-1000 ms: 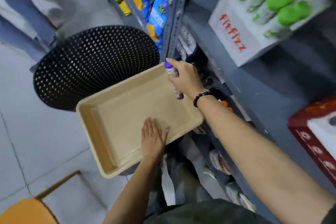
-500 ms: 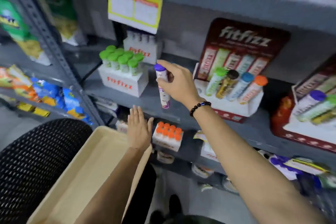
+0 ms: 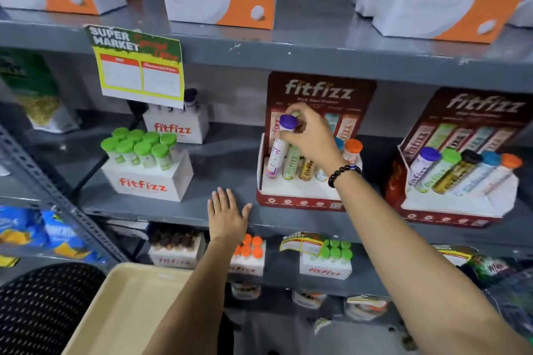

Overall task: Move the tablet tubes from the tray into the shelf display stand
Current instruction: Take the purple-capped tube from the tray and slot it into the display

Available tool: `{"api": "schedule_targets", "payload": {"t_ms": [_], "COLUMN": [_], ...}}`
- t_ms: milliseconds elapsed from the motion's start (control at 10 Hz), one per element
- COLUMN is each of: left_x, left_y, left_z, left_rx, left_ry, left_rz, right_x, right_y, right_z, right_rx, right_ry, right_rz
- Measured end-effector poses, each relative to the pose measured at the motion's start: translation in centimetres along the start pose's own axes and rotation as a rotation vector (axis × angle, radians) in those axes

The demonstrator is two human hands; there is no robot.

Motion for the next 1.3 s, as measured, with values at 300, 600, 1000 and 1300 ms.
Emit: {"api": "schedule_targets", "payload": {"t_ms": [300,600,1000,1300], "left_x": [-0.1,0.2,0.3,0.2], "left_y": [0.0,0.5,0.8,0.5], "left_z": [0.2,-0.3,-0.6,-0.4], "left_rx": [0.047,0.02,0.011,0.013], "left_ry": [-0.008,-0.018,-0.026,-0.03], "left_rz": [-0.05,-0.075,-0.072,-0.077], "right_x": [1.2,0.5,1.4,1.9], "right_y": [0.2,1.1,2.2,3.3], "right_z": [-1.3,-1.7,-2.0,-2.8], "right_rx": [0.087,0.275,0.346,0.391], "right_ry": [0.039,0.108,0.049,-0.028], "right_rz": [0.11,0.236,0.46,0.52]}}
Point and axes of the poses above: each hand's wrist, its own z-axis away from the middle knuckle, its own y-axis out of the palm, x = y × z, the point moved 8 cm from there along -z, towards the middle knuckle, and after that the axes turned 13 degrees about x, right-handed, at the moved point
